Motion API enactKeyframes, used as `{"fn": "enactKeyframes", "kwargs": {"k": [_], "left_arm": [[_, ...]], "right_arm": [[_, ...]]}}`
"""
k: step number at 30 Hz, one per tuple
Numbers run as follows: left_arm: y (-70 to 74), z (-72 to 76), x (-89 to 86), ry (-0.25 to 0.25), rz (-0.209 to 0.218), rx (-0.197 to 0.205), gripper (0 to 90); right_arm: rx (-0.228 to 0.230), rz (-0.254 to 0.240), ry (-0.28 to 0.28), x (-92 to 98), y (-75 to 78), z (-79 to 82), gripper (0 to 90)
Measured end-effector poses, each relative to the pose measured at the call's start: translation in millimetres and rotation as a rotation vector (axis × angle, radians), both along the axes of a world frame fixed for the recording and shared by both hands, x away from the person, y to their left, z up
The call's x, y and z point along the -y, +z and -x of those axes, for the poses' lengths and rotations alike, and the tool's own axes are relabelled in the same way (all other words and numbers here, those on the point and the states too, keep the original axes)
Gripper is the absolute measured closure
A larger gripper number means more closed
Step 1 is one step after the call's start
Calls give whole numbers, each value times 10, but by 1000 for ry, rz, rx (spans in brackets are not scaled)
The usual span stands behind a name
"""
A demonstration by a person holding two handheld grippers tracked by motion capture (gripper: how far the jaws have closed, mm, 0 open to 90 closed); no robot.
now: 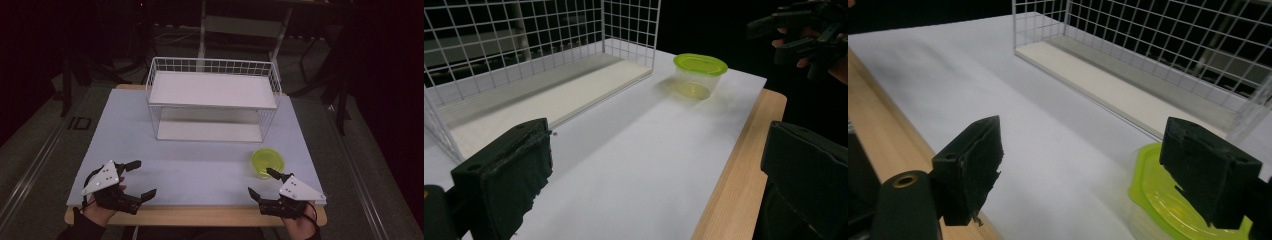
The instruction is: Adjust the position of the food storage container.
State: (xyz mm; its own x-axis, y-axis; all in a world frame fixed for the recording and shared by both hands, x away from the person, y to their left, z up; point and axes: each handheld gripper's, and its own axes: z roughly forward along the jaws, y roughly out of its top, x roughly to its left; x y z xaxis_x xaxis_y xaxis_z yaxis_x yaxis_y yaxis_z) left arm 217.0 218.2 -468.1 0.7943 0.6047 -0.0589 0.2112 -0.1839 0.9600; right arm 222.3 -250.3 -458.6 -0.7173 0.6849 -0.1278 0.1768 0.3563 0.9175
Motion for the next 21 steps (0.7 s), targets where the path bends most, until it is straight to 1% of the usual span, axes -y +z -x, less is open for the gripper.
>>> {"fn": "enactKeyframes", "kwargs": {"k": [1,2,3,4,5,6,8,11,12,13,14,15,17,18,19,20,21], "left_arm": [[0,0,0,0,0,0,8],[6,11,1,-6,8,9,8],[19,26,1,-7,15,25,8],[19,26,1,-7,15,25,8],[25,32,0,-12,27,31,8],[26,34,-1,-12,28,32,8],[26,36,-3,-12,30,32,8],[28,38,-10,-12,37,31,8],[28,39,-14,-12,41,29,8],[28,40,-16,-12,45,31,8],[28,40,-18,-12,47,30,8],[27,39,-18,-12,49,28,8],[28,39,-18,-14,51,27,8],[28,40,-17,-14,52,29,8],[28,42,-14,-15,48,29,8],[28,42,-14,-15,48,29,8],[29,43,-14,-17,49,30,8]], "right_arm": [[0,0,0,0,0,0,165],[-27,-1,19,-15,4,2,165],[-31,3,24,-21,6,4,165],[-31,3,24,-21,6,4,165],[-32,9,30,-33,12,8,165],[-36,0,45,-54,43,20,153],[-24,0,57,-72,74,31,152],[-25,-2,65,-80,91,38,149],[-12,3,82,-109,135,51,138],[18,25,102,-124,196,29,132],[18,25,102,-124,196,29,132],[9,-4,99,-110,253,-5,132],[-11,-21,80,-85,314,-41,136],[-11,-21,80,-85,314,-41,136],[-30,-25,58,-51,379,-93,135],[-30,-25,58,-51,379,-93,135],[-17,-14,21,-24,425,-138,115]]}}
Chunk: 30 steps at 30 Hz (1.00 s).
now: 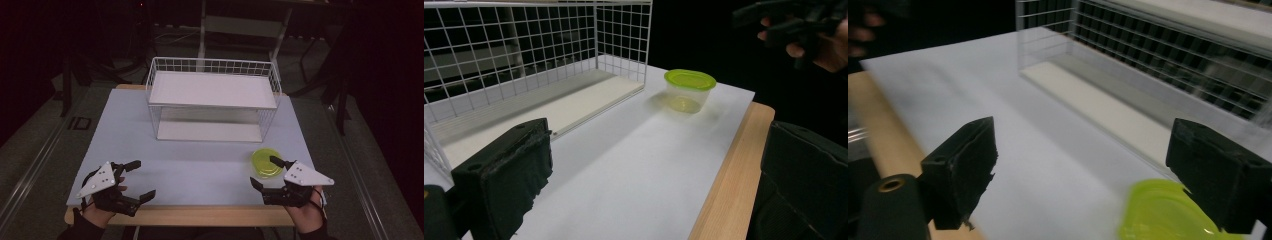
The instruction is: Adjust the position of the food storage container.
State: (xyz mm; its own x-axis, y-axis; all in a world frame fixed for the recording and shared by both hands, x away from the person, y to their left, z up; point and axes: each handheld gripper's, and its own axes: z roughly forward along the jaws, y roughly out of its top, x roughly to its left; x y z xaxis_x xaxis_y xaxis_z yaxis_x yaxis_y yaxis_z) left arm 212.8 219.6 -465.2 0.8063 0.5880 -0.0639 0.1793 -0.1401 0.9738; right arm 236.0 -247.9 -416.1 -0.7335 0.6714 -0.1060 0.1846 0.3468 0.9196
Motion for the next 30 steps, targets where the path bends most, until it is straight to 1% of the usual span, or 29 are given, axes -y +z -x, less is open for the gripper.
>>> {"fn": "enactKeyframes", "kwargs": {"k": [1,2,4,5,7,8,9,10,11,12,13,14,16,18,19,20,22,23,24,25,26,27,28,29,30], "left_arm": [[0,1,2,0,1,1,8],[0,2,3,1,0,2,8],[-1,2,4,1,1,3,8],[-1,2,3,1,2,3,8],[-2,-1,1,1,3,2,8],[-3,-4,-1,2,10,-1,8],[-3,-4,-1,2,11,-1,8],[-4,-6,-2,4,12,0,8],[-5,-8,-4,4,14,-2,8],[-6,-9,-3,4,16,-2,8],[-6,-9,-3,4,16,-2,8],[-6,-10,-3,4,16,-1,8],[-9,-13,-2,3,20,-4,8],[-12,-17,1,2,19,-4,8],[-12,-17,1,2,19,-4,8],[-12,-18,1,1,20,-5,8],[-13,-19,7,-2,20,-7,8],[-13,-19,7,-2,20,-7,8],[-12,-19,8,-2,21,-6,8],[-12,-19,8,-3,21,-6,8],[-12,-19,8,-3,21,-6,8],[-12,-19,8,-3,22,-7,8],[-12,-19,6,-2,21,-7,8],[-12,-19,6,-2,21,-7,8],[-12,-22,3,-1,25,-8,8]], "right_arm": [[0,0,0,0,0,0,115],[-11,-17,-26,35,23,-66,107],[-15,-19,-37,54,27,-98,107],[-14,-16,-48,98,30,-149,146],[-22,-16,-56,126,33,-173,159],[-34,-15,-65,150,34,-201,175],[-30,-3,-85,192,35,-242,240],[-31,-2,-87,208,35,-258,243],[-41,-2,-123,284,26,-338,299],[-47,-9,-126,313,21,-365,317],[-47,-9,-126,313,21,-365,317],[-57,-7,-154,382,3,-438,358],[-63,8,-178,451,-23,-507,419],[-85,27,-206,527,-68,-588,479],[-85,27,-206,527,-68,-588,479],[-101,40,-226,585,-113,-649,537],[-118,42,-250,651,-169,-711,575],[-118,42,-250,651,-169,-711,575],[-136,50,-272,724,-247,-771,620],[-137,57,-286,749,-278,-791,638],[-151,56,-293,784,-319,-816,665],[-151,56,-293,784,-319,-816,665],[-166,66,-320,846,-409,-855,713],[-166,66,-320,846,-409,-855,713],[-193,76,-337,904,-510,-896,769]]}}
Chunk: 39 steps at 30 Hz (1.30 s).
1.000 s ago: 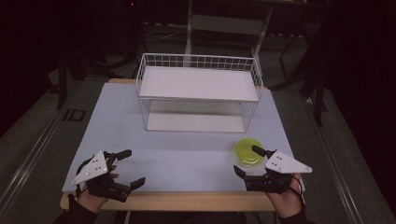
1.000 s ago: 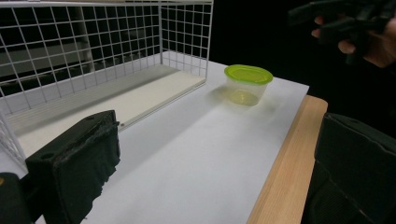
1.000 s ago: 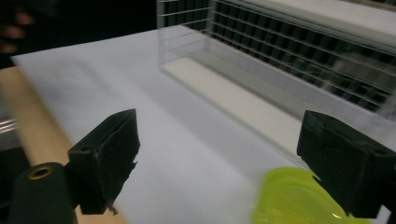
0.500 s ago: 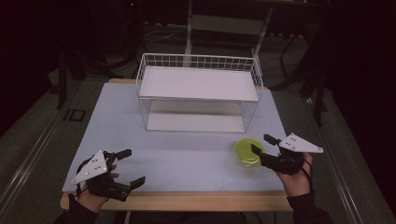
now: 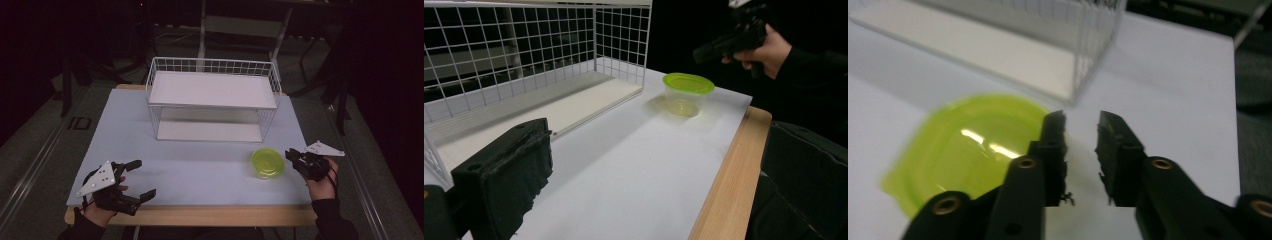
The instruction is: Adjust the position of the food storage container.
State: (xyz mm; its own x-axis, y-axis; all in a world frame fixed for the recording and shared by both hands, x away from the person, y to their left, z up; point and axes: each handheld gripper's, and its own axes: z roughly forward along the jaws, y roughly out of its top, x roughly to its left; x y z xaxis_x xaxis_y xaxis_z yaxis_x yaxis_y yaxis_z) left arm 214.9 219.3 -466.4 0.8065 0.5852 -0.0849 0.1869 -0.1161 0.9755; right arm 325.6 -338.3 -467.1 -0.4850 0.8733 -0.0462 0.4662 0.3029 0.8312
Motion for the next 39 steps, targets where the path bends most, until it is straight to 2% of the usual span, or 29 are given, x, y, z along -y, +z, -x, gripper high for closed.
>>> {"fn": "enactKeyframes", "kwargs": {"k": [1,3,6,7,8,9,15,17,21,24,27,32,39], "left_arm": [[0,0,0,0,0,0,8],[0,0,-1,2,0,0,8],[0,0,0,2,-1,-1,8],[0,0,0,2,-1,-1,8],[0,-1,1,0,0,-1,8],[0,0,2,2,-3,0,8],[0,2,6,-1,-6,-1,8],[0,3,6,-2,-7,0,8],[1,2,5,-3,-5,-2,8],[0,3,8,-3,-7,0,8],[0,1,10,-4,-8,0,8],[-2,-1,13,-5,-13,-2,8],[-5,-5,15,-5,-14,-5,8]], "right_arm": [[0,0,0,0,0,0,769],[-35,20,-16,39,-119,-29,812],[-84,15,-35,80,-250,-61,869],[-84,15,-35,80,-250,-61,869],[-116,7,-35,98,-313,-81,899],[-127,8,-38,99,-336,-86,899],[-181,-6,-7,29,-447,-113,900],[-208,-43,9,6,-484,-128,900],[-246,-29,30,-76,-545,-141,900],[-254,-40,43,-102,-561,-138,900],[-267,-41,80,-201,-565,-130,900],[-262,-43,113,-320,-547,-146,900],[-277,-4,176,-575,-580,-192,900]]}}
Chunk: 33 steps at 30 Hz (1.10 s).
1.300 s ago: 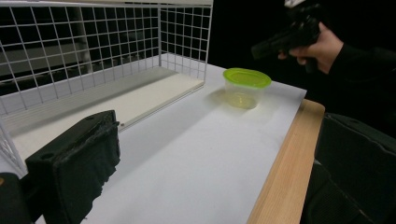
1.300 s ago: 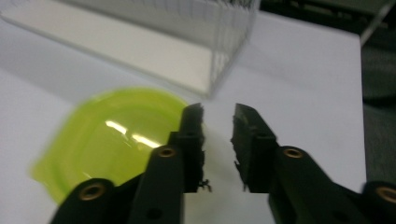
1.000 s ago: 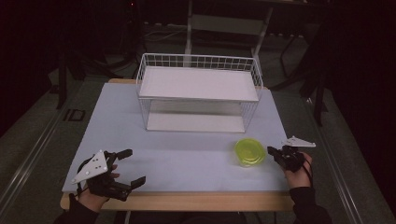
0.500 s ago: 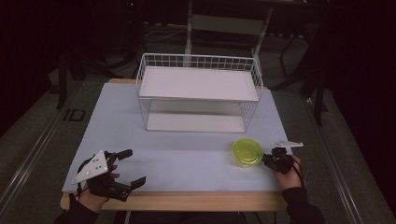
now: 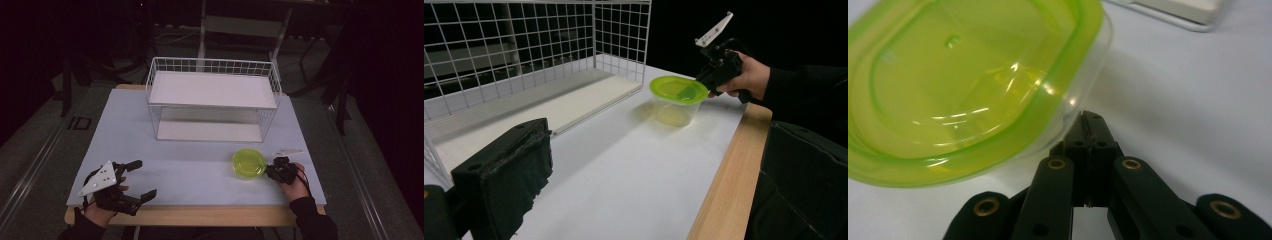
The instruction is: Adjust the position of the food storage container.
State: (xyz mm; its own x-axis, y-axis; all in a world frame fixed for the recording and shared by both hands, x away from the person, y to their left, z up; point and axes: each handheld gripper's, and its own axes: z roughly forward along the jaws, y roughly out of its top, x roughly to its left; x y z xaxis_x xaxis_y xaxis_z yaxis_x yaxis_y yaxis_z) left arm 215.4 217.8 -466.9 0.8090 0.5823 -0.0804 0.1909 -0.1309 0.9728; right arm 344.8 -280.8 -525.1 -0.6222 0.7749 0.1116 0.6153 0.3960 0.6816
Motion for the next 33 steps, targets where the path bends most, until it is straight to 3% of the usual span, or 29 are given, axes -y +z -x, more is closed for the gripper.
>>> {"fn": "enactKeyframes", "kwargs": {"k": [9,21,33], "left_arm": [[1,2,4,-2,-4,0,8],[1,8,7,-7,-7,-1,8],[1,9,10,-10,-8,-1,8]], "right_arm": [[-2,-4,57,-229,-2,4,899],[-26,0,161,-712,-40,20,899],[-40,-7,215,-966,-54,65,897]]}}
